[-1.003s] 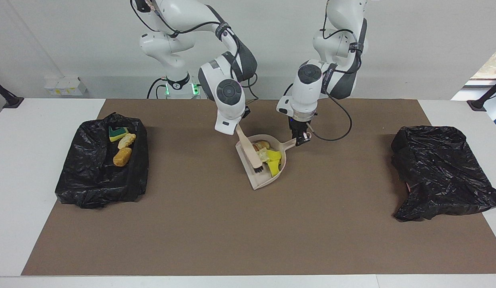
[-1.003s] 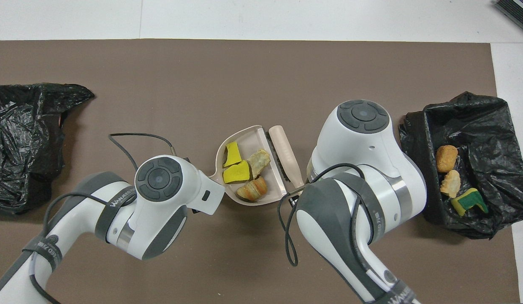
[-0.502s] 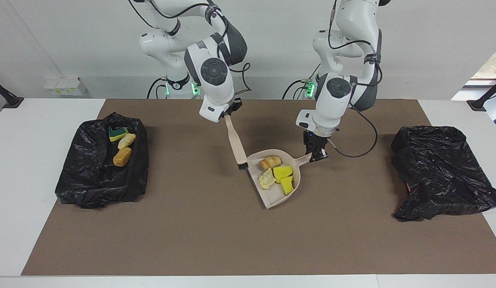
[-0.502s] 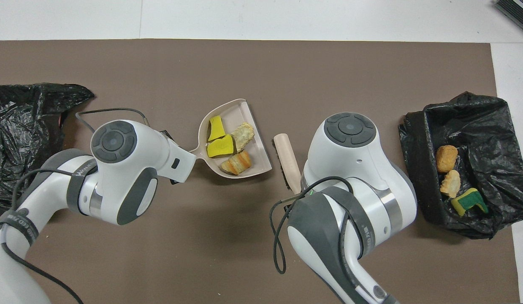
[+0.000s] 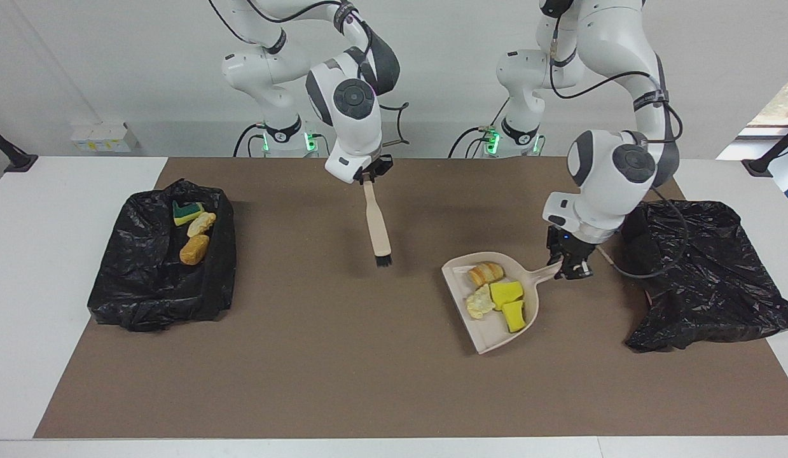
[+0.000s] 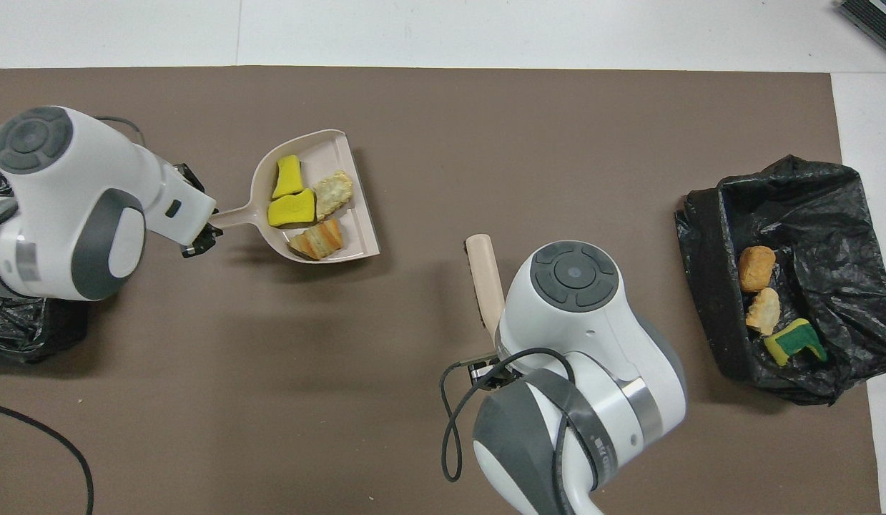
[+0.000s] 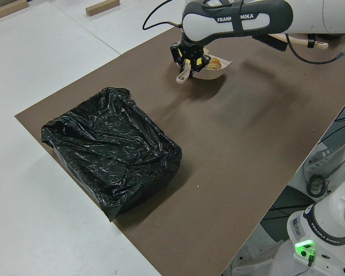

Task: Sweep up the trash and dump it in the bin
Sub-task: 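Carry the dustpan to the trash bag with the left gripper, then tip the dustpan into the trash bag with the left gripper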

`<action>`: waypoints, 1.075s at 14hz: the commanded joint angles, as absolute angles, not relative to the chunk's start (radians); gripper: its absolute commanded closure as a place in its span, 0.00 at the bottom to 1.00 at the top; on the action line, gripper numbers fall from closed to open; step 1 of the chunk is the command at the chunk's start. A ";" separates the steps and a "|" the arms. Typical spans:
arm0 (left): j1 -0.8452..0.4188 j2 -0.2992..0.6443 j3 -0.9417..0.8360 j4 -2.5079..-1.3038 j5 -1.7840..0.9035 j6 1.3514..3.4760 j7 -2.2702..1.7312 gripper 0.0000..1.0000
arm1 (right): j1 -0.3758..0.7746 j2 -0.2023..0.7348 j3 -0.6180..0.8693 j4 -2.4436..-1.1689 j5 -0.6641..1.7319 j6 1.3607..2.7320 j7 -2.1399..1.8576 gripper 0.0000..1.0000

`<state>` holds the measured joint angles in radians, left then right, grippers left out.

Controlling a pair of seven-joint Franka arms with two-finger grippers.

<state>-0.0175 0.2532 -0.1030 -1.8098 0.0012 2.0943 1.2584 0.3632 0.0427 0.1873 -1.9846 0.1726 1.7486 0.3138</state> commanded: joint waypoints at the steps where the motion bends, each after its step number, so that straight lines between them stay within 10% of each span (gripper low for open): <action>1: 0.087 0.273 -0.117 -1.708 -0.012 2.013 1.400 1.00 | 0.357 0.014 0.190 -2.011 0.160 1.775 0.336 1.00; 15: 0.560 0.276 -0.101 -1.477 -0.002 1.798 2.141 1.00 | 0.595 -0.046 0.198 -2.224 0.176 1.977 0.656 1.00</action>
<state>0.5076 0.2569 -0.0943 -1.5528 0.0017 1.8186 2.0764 0.5797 0.0001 0.1981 -2.1553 0.1732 1.9491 0.6230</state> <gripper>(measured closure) 0.678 0.740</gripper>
